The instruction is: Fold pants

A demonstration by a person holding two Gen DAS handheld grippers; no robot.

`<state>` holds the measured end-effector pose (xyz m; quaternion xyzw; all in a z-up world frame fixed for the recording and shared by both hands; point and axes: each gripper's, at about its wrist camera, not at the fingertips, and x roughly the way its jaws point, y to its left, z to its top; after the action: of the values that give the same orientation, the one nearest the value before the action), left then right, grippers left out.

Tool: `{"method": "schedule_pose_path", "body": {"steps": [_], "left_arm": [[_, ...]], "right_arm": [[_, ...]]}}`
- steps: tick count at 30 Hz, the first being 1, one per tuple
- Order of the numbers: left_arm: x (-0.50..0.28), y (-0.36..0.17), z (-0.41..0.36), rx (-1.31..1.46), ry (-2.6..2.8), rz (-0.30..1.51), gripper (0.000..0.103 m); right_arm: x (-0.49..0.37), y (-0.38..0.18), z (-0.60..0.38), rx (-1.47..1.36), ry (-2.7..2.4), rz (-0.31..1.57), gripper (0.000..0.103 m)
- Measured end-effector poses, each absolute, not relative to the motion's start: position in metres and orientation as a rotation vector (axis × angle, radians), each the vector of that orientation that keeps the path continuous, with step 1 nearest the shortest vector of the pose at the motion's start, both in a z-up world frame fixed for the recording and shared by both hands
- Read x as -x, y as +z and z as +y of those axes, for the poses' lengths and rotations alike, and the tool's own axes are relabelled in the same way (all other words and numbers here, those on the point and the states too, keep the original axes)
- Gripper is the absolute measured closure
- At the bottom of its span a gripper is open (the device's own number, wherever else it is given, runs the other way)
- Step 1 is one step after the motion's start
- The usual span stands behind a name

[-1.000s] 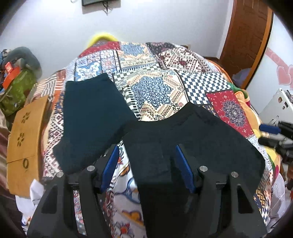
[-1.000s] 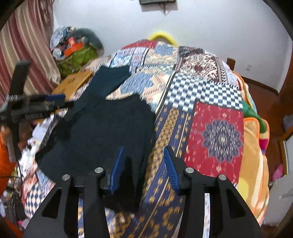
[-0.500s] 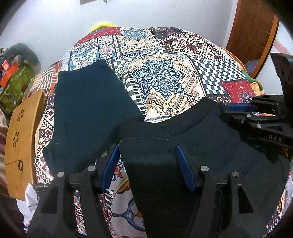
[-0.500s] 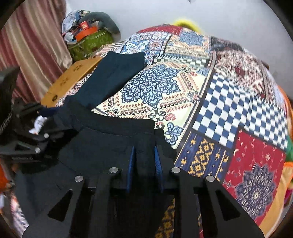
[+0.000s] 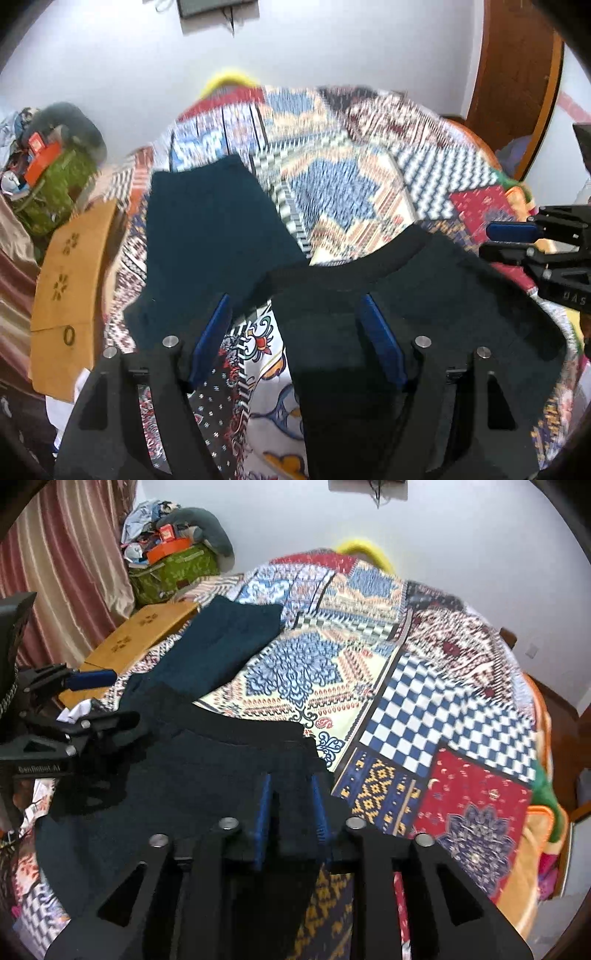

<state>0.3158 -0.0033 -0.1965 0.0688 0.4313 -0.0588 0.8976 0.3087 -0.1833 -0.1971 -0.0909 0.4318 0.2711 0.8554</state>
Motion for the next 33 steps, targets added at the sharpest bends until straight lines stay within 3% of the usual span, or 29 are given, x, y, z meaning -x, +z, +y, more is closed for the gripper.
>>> {"method": "schedule_pose_path", "body": {"steps": [2,6,10,22,29,33], "left_arm": [[-0.306,-0.184,-0.001,-0.129,-0.128,0.874,0.026],[-0.291,-0.171,0.003,-0.091,-0.128,0.869,0.013],[-0.279,-0.18,0.011,-0.042,-0.13,0.924,0.01],[-0.29,-0.262,0.019,0.217,-0.275,1.225,0.008],[-0.31,-0.267,-0.002,0.193,-0.325,1.245,0.004],[-0.317,-0.263,-0.015,0.185,-0.367,1.238,0.021]], "right_arm": [[-0.295,-0.183,-0.189,0.185,0.559,0.871,0.055],[-0.273,-0.167,-0.197,0.162,0.546,0.829,0.047],[-0.256,-0.167,-0.208,0.121,0.536,0.836,0.029],[-0.267,-0.243,-0.22,-0.071,0.637,1.112,0.029],[-0.284,-0.257,-0.206,-0.14,0.739,1.153,0.031],[-0.287,-0.257,-0.199,-0.137,0.754,1.149,0.041]]}}
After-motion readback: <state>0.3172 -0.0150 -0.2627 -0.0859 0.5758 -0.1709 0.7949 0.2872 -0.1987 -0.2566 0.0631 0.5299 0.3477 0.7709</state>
